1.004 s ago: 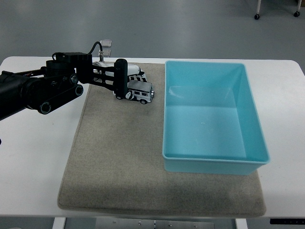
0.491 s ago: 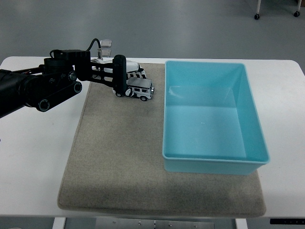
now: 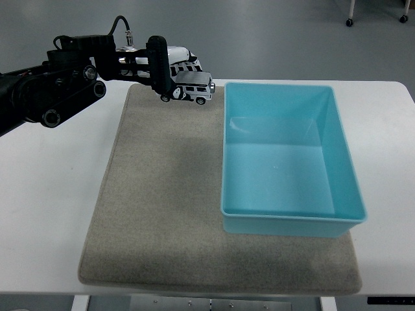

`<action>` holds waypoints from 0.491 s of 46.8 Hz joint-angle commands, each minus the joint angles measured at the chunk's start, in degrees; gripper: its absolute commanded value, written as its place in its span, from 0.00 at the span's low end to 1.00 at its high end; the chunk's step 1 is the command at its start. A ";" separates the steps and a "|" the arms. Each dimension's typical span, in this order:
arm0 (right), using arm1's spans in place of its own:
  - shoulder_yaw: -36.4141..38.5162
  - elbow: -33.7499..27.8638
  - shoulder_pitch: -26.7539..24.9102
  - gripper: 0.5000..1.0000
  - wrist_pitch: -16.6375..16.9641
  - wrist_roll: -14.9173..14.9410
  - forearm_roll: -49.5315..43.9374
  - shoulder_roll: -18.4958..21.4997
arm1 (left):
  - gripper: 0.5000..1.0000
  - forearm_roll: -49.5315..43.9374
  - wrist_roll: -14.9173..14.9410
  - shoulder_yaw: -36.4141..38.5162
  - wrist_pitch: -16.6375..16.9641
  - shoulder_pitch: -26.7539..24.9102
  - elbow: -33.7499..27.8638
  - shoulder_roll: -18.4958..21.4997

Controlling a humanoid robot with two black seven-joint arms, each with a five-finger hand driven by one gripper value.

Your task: Left hand put the white car in the blue box

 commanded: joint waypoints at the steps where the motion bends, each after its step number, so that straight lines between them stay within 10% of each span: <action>1: 0.00 0.00 0.03 0.87 0.00 0.02 0.00 0.00 | 0.00 0.05 0.03 -0.14 -0.10 -1.00 -0.06 0.00; 23: 0.00 0.00 0.03 0.87 0.00 0.02 0.00 0.00 | 0.00 -0.38 0.03 -1.38 0.60 -3.03 -8.31 0.00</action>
